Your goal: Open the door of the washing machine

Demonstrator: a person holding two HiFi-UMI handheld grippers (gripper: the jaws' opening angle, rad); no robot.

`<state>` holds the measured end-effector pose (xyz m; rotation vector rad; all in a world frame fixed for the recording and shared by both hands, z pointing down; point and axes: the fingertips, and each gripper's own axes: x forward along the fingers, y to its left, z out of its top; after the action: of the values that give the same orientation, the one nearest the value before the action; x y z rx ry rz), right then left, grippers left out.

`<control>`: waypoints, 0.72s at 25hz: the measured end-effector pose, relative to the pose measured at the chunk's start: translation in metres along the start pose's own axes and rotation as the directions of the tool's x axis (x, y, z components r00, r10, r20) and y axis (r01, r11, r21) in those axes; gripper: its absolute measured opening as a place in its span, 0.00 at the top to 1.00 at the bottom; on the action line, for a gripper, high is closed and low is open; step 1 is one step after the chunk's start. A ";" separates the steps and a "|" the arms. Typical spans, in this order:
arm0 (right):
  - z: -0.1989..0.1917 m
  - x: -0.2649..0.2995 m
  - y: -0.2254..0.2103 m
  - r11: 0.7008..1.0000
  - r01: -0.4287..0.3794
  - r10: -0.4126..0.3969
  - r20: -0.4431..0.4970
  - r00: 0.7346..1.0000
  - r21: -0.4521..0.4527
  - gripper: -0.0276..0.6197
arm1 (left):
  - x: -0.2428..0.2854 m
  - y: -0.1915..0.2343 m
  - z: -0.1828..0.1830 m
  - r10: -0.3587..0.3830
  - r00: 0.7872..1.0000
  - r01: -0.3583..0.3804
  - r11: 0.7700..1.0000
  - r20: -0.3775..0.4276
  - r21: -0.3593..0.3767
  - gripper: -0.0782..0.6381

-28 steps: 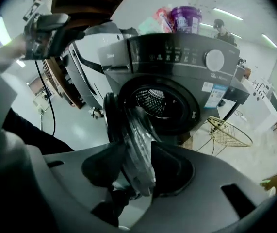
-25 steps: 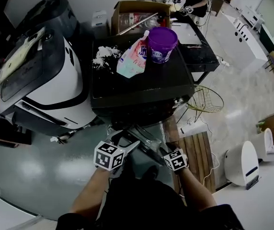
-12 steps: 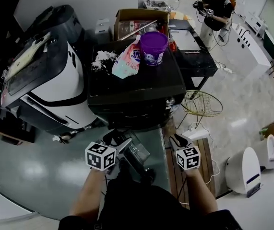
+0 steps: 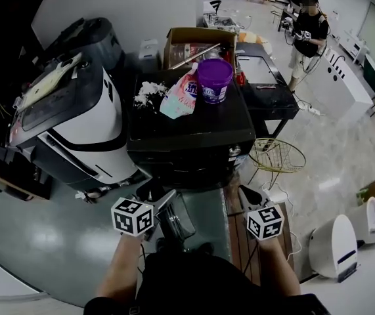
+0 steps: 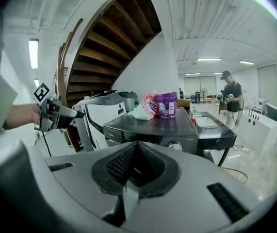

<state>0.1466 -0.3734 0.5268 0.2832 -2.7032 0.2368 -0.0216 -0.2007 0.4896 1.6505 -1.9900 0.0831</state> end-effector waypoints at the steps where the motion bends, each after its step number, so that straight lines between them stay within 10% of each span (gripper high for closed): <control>1: 0.008 0.001 0.004 1.000 -0.009 0.009 0.013 1.000 -0.004 0.93 | -0.004 0.002 0.005 0.001 1.000 -0.001 1.000 0.011 -0.001 0.41; 18: 0.101 0.013 0.085 0.985 -0.099 0.122 0.170 0.978 -0.138 0.93 | -0.072 0.032 0.052 0.054 0.992 -0.071 0.985 0.115 0.157 0.42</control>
<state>0.0767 -0.3146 0.4309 0.1205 -2.8994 0.0701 -0.0630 -0.1491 0.4227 1.7253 -2.1689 0.1830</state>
